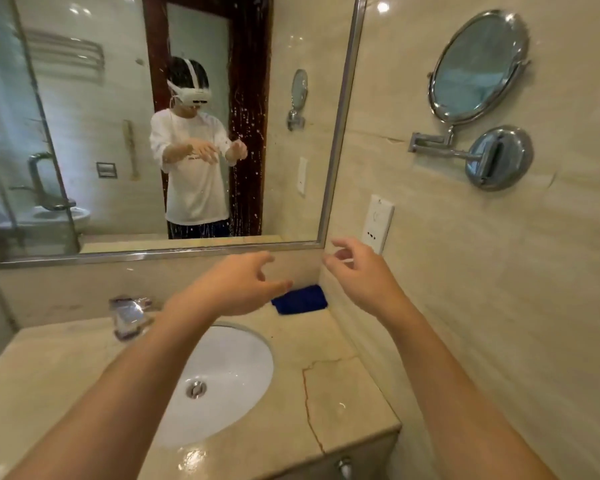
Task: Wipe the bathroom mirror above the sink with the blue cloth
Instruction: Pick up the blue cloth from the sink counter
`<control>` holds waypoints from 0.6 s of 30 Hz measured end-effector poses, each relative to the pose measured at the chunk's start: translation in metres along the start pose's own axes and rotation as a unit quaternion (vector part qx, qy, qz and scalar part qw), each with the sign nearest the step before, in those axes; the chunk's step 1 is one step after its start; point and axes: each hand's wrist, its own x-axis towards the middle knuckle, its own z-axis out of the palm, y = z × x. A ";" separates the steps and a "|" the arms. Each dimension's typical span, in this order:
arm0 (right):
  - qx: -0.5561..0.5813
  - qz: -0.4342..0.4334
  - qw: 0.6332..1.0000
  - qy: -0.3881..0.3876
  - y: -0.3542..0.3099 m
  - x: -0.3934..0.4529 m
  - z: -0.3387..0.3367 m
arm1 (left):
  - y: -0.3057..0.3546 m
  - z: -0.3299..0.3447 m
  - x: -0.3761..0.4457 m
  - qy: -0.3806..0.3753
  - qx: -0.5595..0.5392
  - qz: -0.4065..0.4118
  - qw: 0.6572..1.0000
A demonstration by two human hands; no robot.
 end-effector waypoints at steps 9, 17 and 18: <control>-0.021 0.095 0.995 -0.027 0.105 0.088 0.064 | -0.056 0.071 0.115 0.000 -0.072 -0.041 0.997; 0.032 0.225 0.971 -0.075 0.230 0.208 0.141 | -0.098 0.162 0.251 -0.016 -0.122 -0.177 0.976; 0.043 0.248 0.965 -0.080 0.248 0.221 0.152 | -0.104 0.175 0.266 -0.021 -0.128 -0.198 0.972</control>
